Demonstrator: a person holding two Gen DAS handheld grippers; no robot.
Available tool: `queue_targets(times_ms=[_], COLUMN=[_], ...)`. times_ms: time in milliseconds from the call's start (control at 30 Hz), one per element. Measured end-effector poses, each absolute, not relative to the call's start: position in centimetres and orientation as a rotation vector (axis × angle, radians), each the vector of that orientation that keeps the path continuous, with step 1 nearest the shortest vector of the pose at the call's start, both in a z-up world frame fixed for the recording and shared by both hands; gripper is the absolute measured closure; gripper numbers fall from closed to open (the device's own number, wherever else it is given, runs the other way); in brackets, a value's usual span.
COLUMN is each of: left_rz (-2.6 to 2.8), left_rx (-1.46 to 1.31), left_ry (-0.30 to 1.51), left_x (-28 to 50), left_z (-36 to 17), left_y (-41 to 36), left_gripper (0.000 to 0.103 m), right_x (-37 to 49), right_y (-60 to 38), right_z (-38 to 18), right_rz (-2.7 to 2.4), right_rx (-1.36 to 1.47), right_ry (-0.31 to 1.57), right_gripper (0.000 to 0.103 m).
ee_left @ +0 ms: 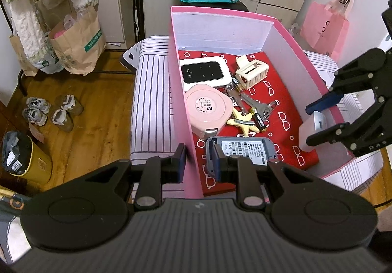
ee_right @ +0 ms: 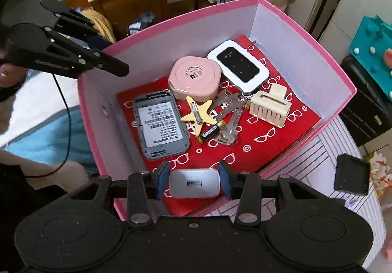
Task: Organize rigid objects
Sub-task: 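Carry the white charger into the pink box and release it, then return the right gripper to the bed and grasp the black phone battery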
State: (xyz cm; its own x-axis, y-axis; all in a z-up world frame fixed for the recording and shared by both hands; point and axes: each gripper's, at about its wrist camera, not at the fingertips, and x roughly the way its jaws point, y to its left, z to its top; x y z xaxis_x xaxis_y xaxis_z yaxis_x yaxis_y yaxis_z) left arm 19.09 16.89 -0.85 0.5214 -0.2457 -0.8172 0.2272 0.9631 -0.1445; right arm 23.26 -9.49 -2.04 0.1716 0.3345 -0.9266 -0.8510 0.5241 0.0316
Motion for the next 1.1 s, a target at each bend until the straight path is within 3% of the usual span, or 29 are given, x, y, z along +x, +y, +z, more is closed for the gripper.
queue_targets(times_ms=[367,667,1100], left_rz=[-0.262,-0.246,-0.198], left_rx=[-0.021,-0.021,-0.043], left_ry=[0.983,0.992,1.006], left_x=[19.1,19.2,19.5], left_z=[-0.8,-0.7,-0.7], left_y=[16.6,16.3,16.1], left_gripper=[0.083,0.083,0.083], right_x=[21.1,20.7,23.5], right_y=[-10.0,-17.9,-29.4], right_z=[-1.3,2.4,-5.2], right_rz=[0.914,0.771,0.498], right_rx=[-0.615,-0.359,-0.152], right_ry=[1.023,0.868,0.898], right_gripper=[0.059,0.054,0.049])
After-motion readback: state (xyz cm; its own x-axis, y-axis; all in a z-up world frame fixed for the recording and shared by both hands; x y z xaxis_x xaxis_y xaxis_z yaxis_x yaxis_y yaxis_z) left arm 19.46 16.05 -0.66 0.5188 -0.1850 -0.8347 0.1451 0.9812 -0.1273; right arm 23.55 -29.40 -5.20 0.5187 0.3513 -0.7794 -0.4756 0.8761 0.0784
